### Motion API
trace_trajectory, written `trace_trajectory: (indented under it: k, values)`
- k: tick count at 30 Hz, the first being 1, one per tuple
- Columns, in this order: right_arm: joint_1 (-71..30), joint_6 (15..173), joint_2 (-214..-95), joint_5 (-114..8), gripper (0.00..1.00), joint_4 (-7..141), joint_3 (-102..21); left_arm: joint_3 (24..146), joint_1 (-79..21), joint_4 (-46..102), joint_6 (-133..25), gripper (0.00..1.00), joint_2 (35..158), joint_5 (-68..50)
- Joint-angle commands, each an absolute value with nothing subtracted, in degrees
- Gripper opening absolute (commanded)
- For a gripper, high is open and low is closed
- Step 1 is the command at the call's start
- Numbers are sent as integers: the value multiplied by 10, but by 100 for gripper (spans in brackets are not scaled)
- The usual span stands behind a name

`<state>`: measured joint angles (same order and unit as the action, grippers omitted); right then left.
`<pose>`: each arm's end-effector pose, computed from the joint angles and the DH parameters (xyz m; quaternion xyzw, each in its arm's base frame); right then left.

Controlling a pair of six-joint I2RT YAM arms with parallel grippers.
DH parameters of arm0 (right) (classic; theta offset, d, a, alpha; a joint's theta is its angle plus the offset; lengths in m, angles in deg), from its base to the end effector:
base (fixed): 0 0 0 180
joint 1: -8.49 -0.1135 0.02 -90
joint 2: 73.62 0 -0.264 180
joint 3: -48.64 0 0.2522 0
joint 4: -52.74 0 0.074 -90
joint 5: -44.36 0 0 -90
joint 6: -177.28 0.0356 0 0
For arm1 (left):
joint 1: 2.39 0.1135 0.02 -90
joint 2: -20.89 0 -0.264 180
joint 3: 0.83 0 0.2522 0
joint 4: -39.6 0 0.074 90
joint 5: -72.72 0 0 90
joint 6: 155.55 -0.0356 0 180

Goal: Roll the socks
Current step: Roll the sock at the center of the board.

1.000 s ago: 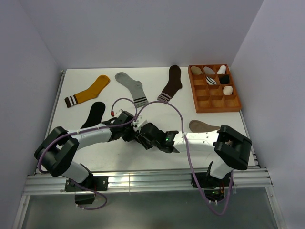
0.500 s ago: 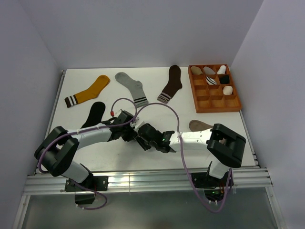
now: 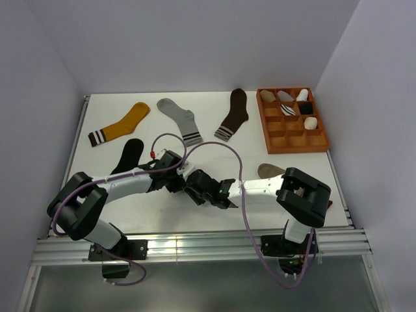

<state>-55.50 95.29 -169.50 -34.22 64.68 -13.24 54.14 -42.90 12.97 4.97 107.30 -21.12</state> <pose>0.1519 0.2952 0.1568 -0.3999 0.8320 0.1448 0.3562 0.2118 -0.1778 0.1525 -0.2577 0.9257 -0.2084 0.1822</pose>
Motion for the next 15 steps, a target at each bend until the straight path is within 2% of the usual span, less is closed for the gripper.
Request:
trace_trajectory:
  k: [1, 4, 8, 11, 12, 14, 15]
  values:
    - [-557, 953, -1749, -380, 38, 674, -136, 529, -444, 76, 32, 21, 1090, -226]
    - [-551, 955, -1750, -390, 42, 675, -132, 529, -444, 77, 33, 22, 1087, -226]
    - [-543, 954, -1767, -390, 42, 693, -141, 531, -444, 77, 31, 23, 1089, -226]
    - [-539, 955, -1776, -401, 23, 698, -143, 531, -444, 76, 31, 25, 1083, -225]
    - [-535, 958, -1777, -407, 10, 699, -143, 531, -444, 76, 32, 27, 1079, -226]
    - [-527, 962, -1779, -421, 0, 701, -142, 530, -444, 71, 35, 30, 1071, -232]
    - [-516, 965, -1778, -430, 0, 703, -141, 528, -443, 70, 37, 31, 1067, -234]
